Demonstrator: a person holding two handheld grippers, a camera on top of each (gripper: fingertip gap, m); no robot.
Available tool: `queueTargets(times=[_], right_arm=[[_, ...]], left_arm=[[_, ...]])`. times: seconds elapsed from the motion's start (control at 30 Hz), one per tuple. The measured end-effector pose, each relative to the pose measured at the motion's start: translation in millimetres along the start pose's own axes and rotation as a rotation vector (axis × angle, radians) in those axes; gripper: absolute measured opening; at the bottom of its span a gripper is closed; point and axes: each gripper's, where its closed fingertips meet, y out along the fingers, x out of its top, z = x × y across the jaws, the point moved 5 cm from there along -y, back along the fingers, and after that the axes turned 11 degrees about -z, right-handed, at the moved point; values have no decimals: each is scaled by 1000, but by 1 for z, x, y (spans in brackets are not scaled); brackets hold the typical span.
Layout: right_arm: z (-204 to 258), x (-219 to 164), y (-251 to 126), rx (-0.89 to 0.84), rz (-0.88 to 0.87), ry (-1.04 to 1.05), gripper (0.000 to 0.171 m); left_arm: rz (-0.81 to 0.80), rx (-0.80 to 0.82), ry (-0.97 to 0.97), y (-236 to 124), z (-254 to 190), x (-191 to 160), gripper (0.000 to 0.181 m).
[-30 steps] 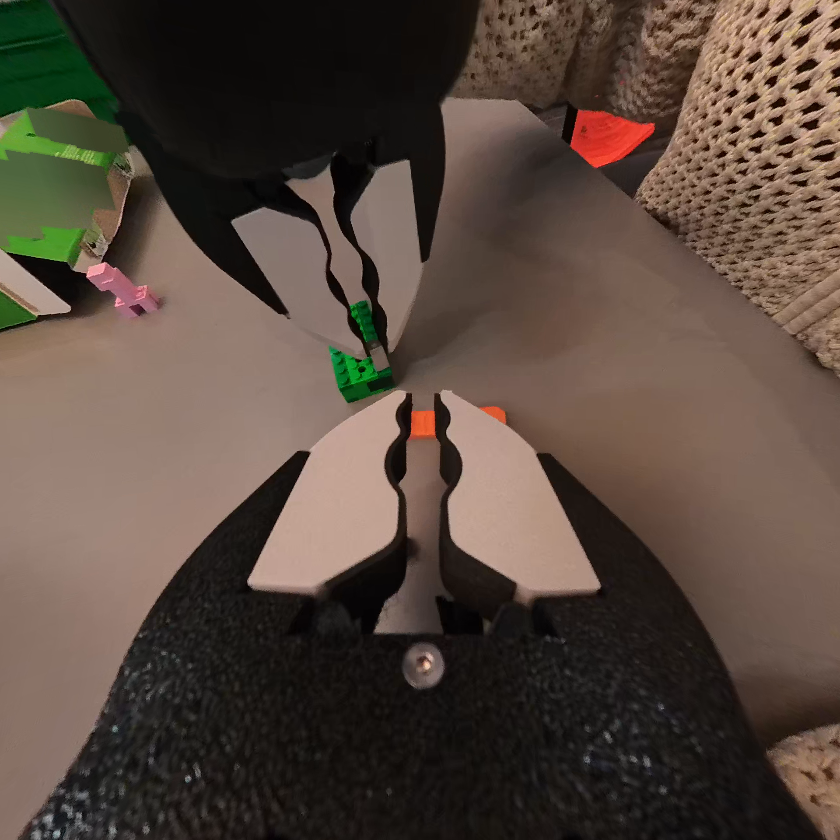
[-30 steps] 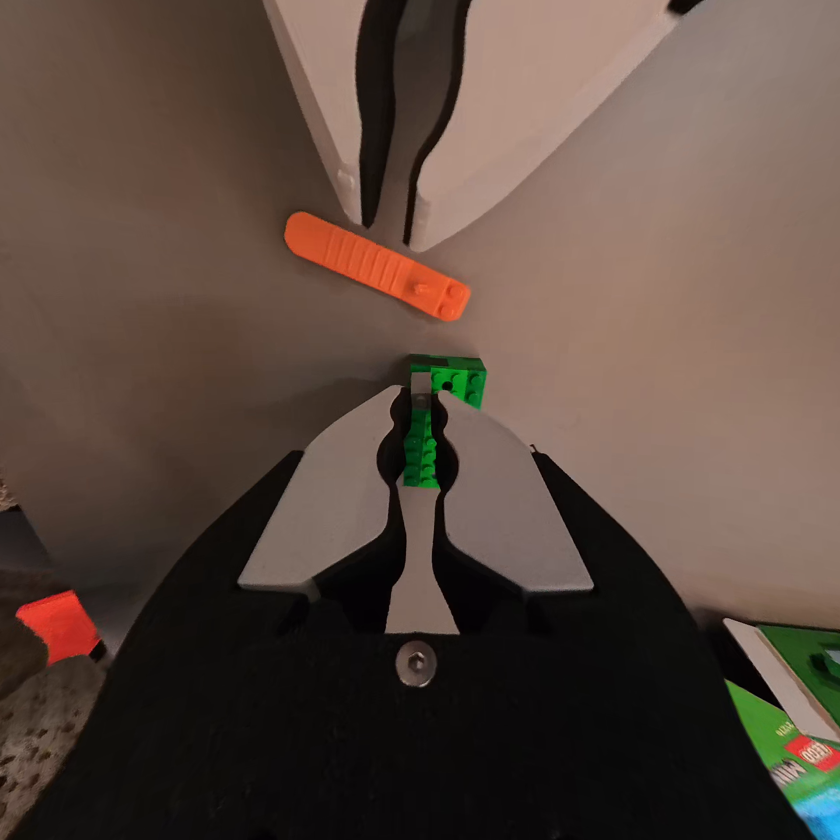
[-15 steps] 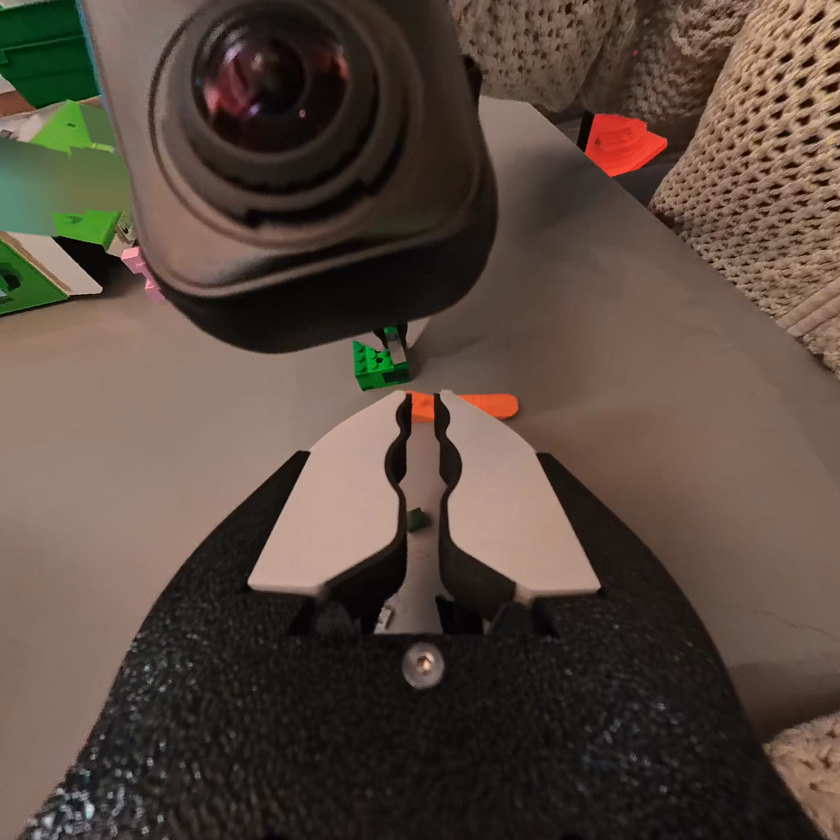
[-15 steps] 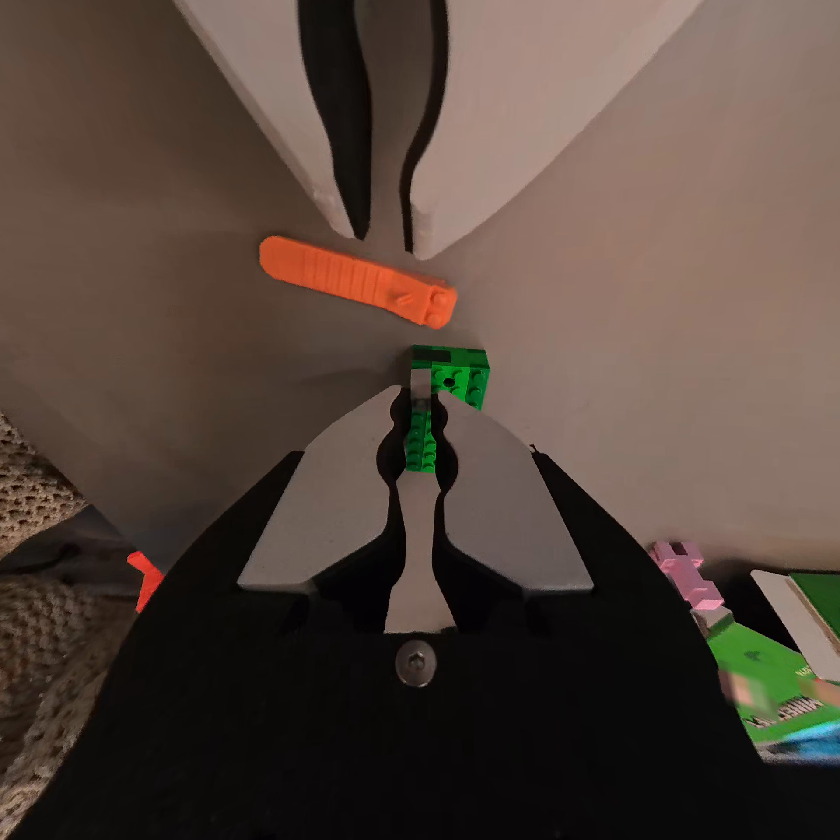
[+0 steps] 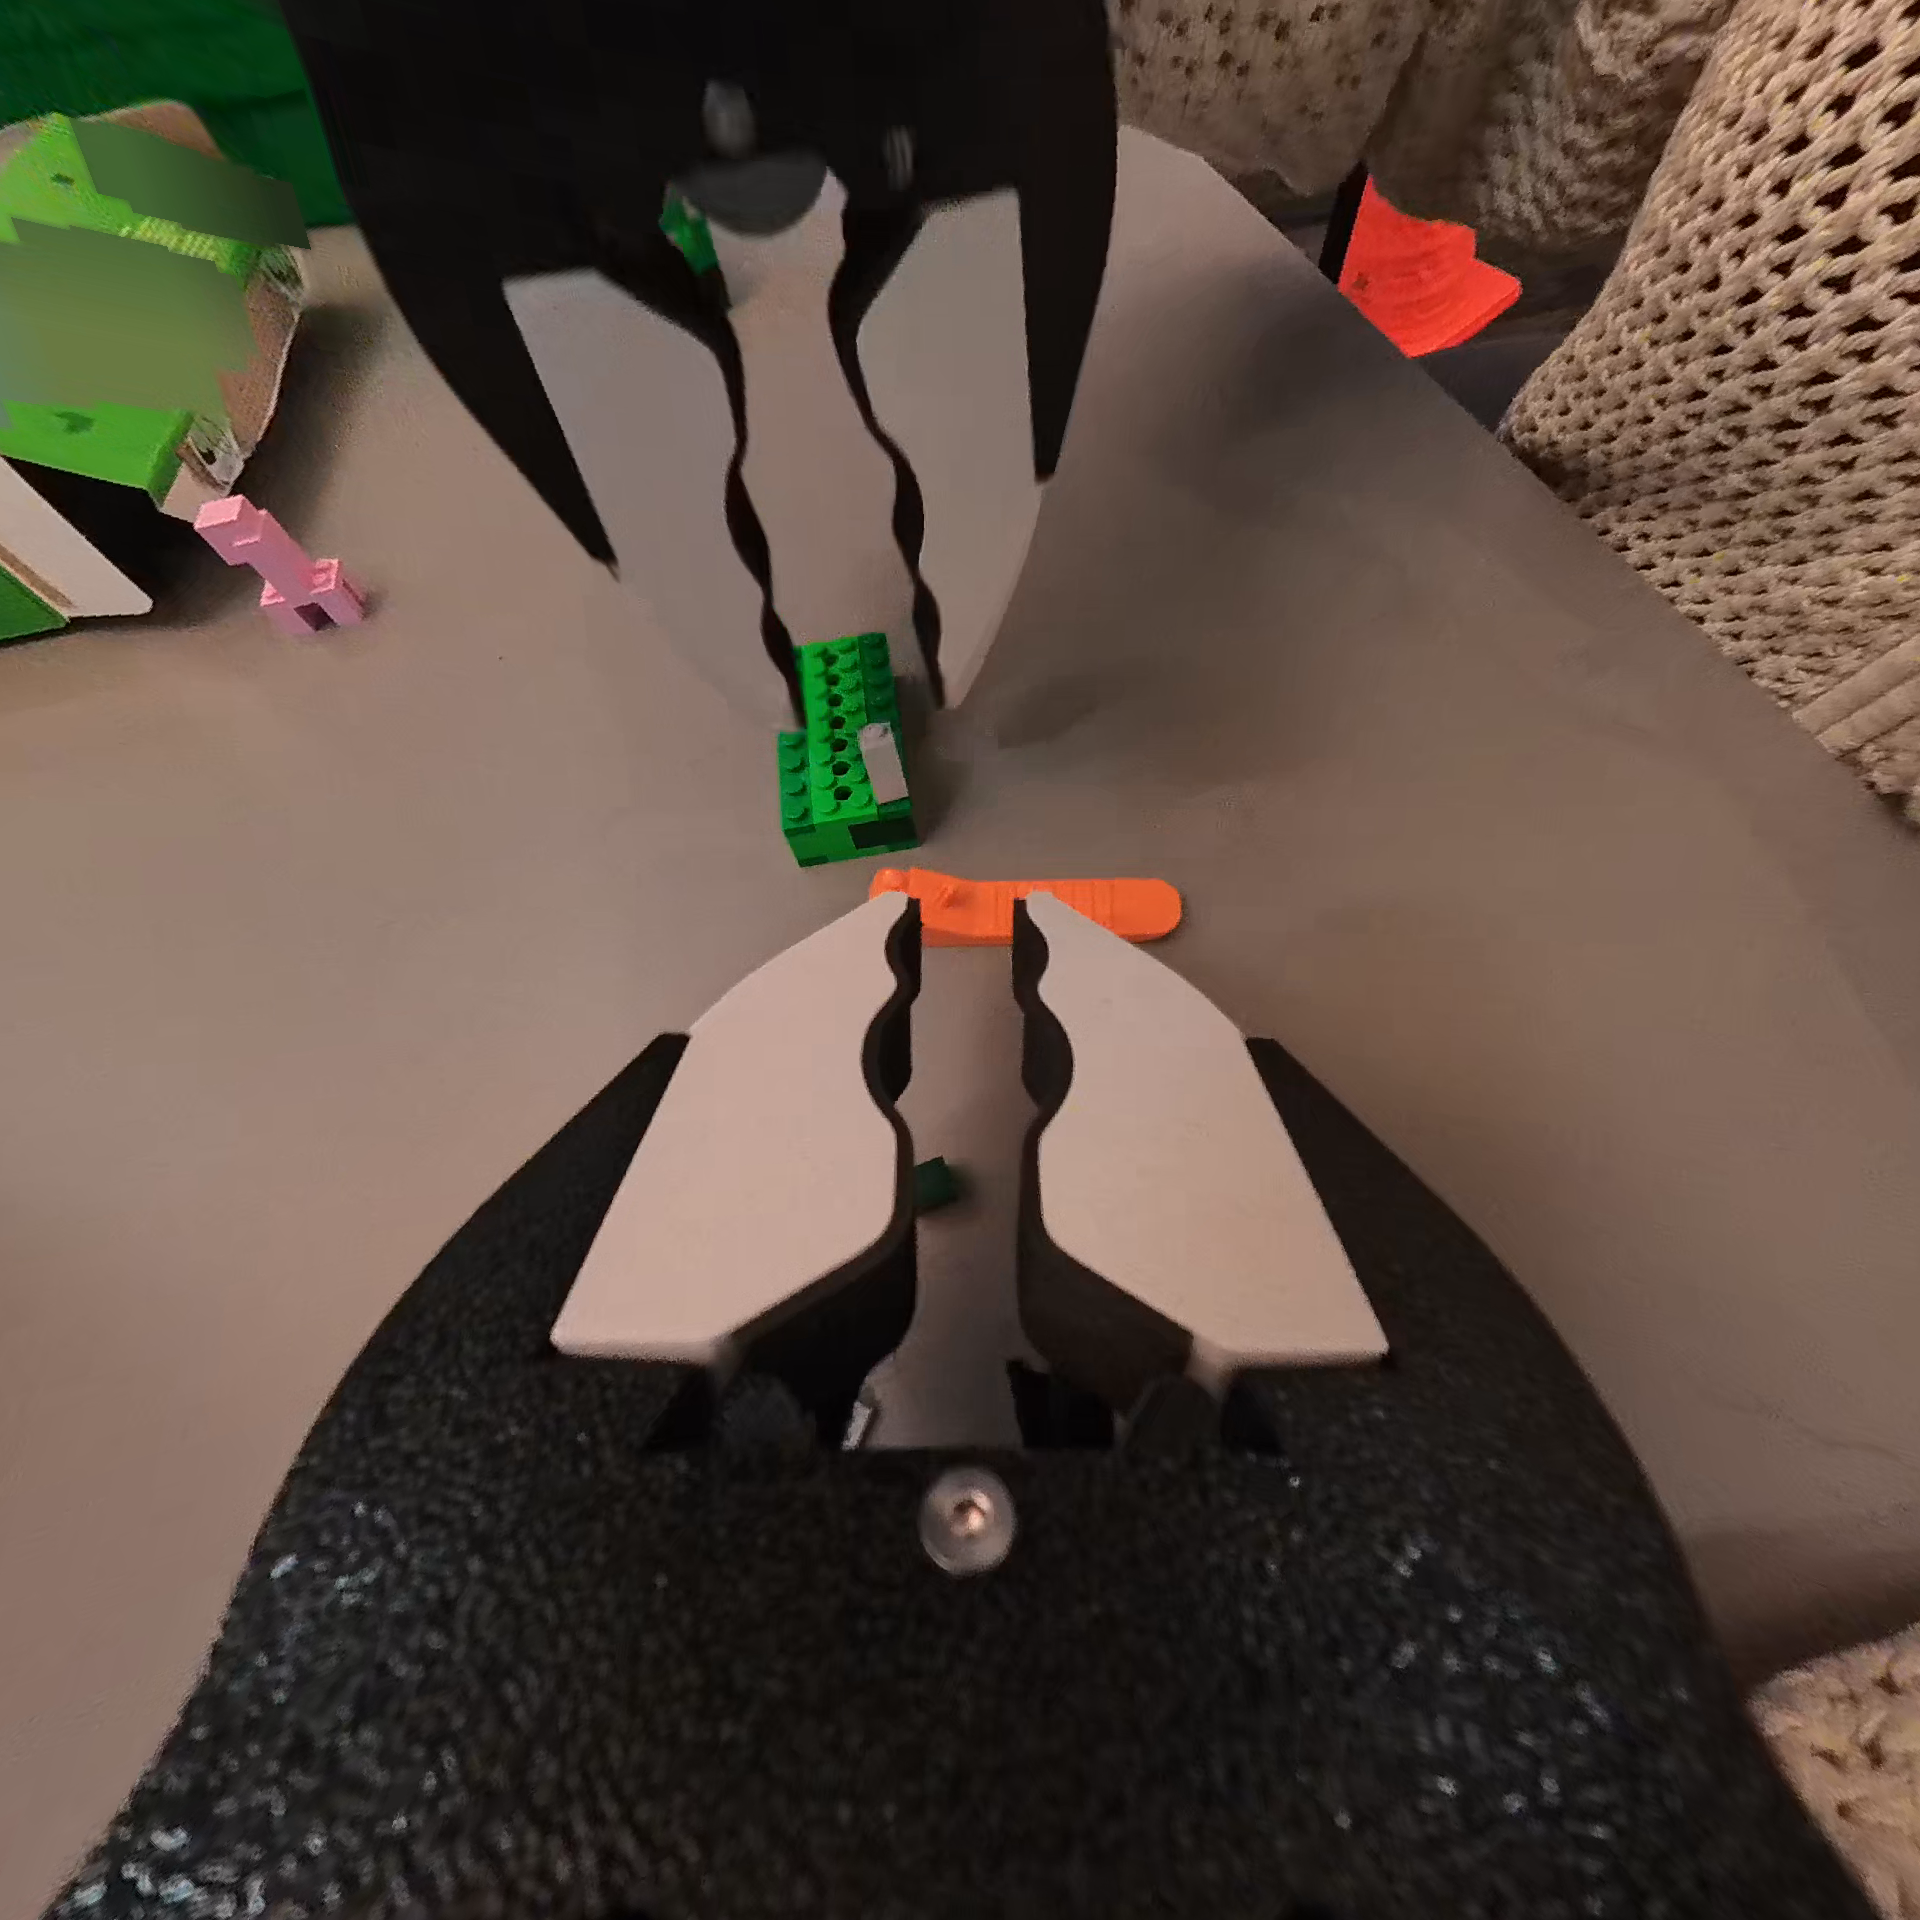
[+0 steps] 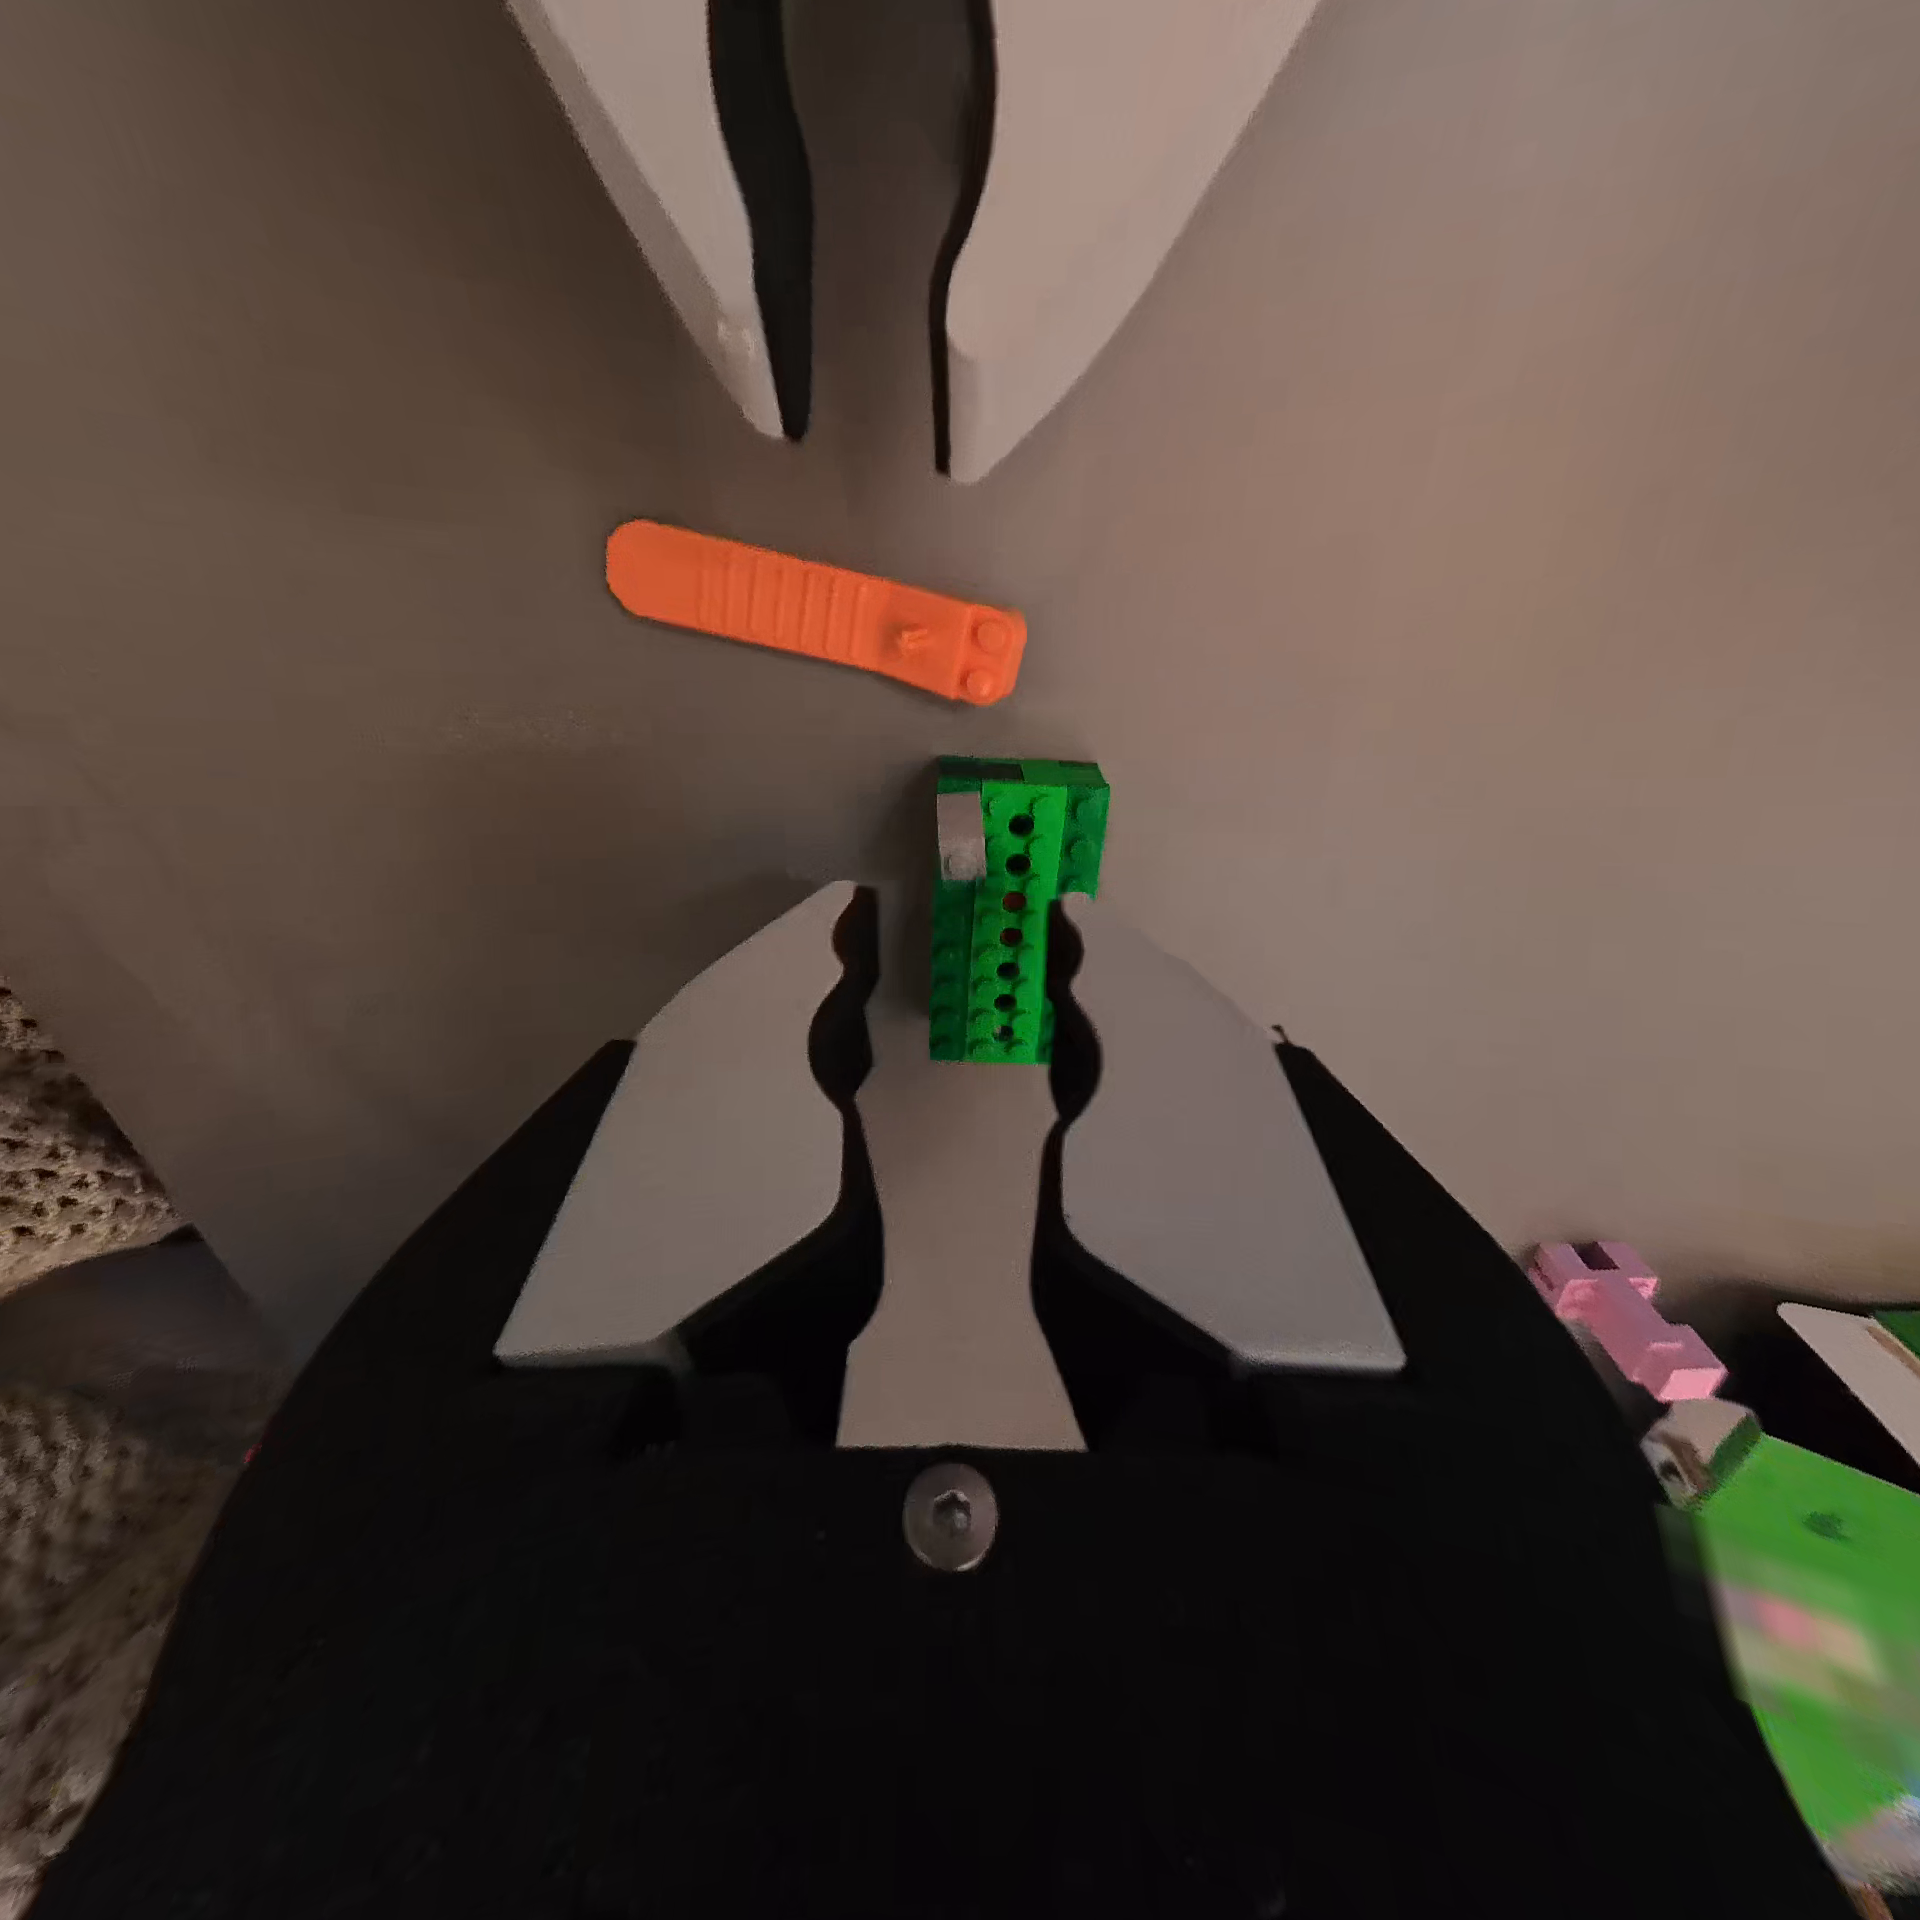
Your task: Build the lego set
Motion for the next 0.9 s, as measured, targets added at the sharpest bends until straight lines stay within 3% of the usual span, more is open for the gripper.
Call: queueTargets(times=[0.13,0.27,0.5,0.9], right_arm=[[-6,-22,-2,-47,-219,-17,58],[-10,-47,14,-22,-456,-18,61],[-13,-59,25,14,-643,9,36],[-25,-62,18,93,-756,65,35]], left_arm=[[-6,1,-4,1,0,1,18],[-12,-4,0,5,-2,3,20],[-41,104,120,17,0,7,32],[73,451,791,34,3,9,51]])
